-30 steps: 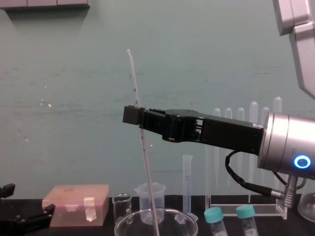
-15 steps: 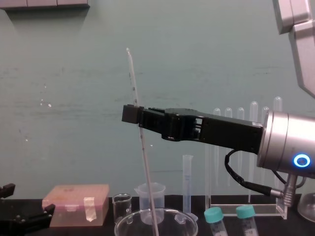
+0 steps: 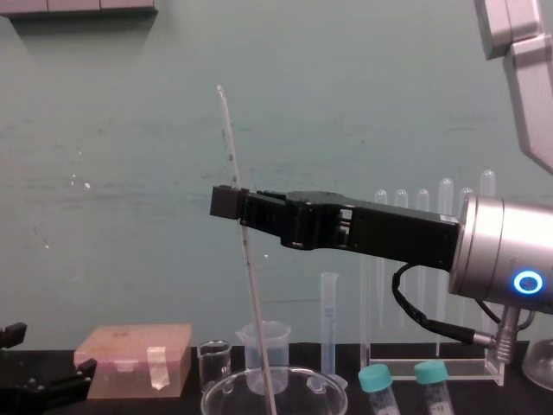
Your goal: Hold the thermometer with one hand and immerse one end into the beaker, then reinsert it into the test tube rack.
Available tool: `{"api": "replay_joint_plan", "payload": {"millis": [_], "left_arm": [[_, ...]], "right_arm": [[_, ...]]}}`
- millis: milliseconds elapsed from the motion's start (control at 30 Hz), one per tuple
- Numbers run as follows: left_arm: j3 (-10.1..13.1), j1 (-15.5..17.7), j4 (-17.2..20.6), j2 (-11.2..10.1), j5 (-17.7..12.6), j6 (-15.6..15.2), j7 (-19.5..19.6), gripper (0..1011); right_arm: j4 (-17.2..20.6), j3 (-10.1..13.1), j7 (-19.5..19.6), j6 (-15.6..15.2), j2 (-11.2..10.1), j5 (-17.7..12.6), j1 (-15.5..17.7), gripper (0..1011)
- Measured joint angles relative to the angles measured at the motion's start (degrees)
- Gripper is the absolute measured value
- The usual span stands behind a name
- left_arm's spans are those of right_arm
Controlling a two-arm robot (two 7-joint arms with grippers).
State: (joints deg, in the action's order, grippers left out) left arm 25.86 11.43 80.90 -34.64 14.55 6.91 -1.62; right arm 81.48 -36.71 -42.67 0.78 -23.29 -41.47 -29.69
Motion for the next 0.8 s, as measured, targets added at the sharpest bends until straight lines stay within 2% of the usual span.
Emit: {"api": "replay_joint_plan", "payload": {"millis": [800], "left_arm": [[0.0,0.0,0.0,0.0,0.0,0.0,0.0,1008]], "right_arm": [[0.08,-0.17,0.0,-0.28,-0.1,0.08,-0.31,56]]}}
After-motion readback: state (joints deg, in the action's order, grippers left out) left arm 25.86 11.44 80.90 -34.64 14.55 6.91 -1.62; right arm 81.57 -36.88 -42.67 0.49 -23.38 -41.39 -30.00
